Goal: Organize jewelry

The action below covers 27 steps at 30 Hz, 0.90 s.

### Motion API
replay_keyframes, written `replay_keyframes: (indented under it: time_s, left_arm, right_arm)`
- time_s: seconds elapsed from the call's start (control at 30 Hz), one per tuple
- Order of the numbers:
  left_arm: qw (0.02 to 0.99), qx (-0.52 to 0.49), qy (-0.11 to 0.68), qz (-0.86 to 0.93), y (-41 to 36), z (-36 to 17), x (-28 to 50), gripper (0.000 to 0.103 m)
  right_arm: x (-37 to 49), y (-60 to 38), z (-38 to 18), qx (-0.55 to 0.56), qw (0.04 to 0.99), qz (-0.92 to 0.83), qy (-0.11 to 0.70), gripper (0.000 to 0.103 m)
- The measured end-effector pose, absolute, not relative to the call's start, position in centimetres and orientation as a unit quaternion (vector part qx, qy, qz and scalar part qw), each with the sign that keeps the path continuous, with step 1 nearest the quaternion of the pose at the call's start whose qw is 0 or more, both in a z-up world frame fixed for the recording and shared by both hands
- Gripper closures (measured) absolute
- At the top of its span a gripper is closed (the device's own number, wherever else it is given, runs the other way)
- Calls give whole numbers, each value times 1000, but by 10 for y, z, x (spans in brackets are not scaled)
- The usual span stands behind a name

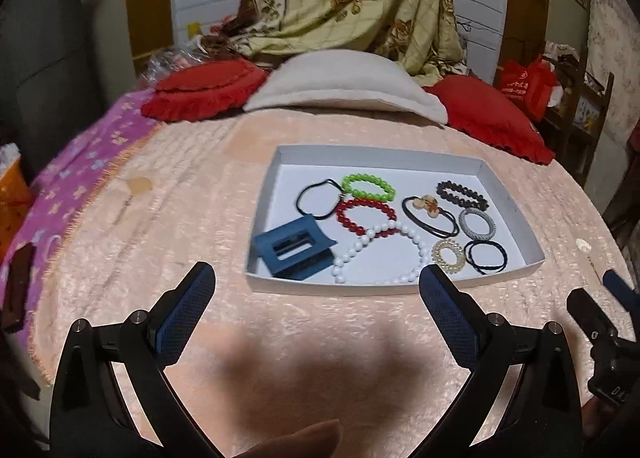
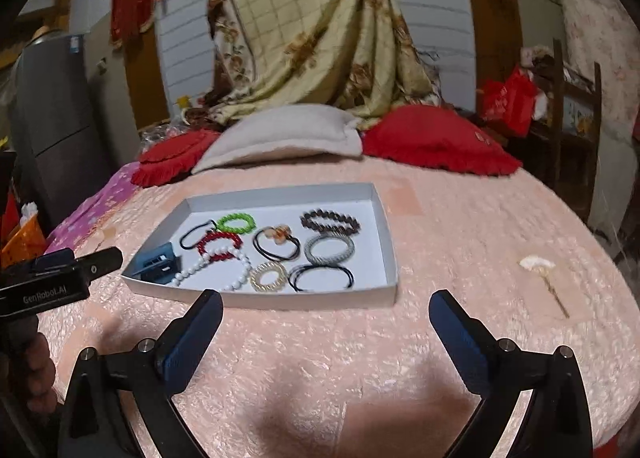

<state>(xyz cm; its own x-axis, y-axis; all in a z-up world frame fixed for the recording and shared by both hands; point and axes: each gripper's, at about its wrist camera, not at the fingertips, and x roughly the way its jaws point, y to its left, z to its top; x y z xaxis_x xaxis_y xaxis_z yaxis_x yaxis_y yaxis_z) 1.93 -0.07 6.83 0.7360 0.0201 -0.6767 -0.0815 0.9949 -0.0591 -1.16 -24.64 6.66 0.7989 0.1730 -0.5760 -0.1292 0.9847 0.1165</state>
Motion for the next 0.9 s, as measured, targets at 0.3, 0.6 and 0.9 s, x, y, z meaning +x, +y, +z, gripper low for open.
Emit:
replay_keyframes:
  time_s: [0.3, 0.6, 0.9]
  left_arm:
    - [920, -20, 391, 27, -15, 47, 30, 1]
    - [917, -23, 399, 16, -17, 45, 34, 1]
    - [915, -31, 403, 4, -24, 45, 39, 1]
  right_arm:
    - [7, -229, 65, -8, 939, 101, 328, 1]
    - [37, -225, 48, -6, 921, 102, 376, 1]
    - [34, -221, 50, -14, 925, 81, 371, 1]
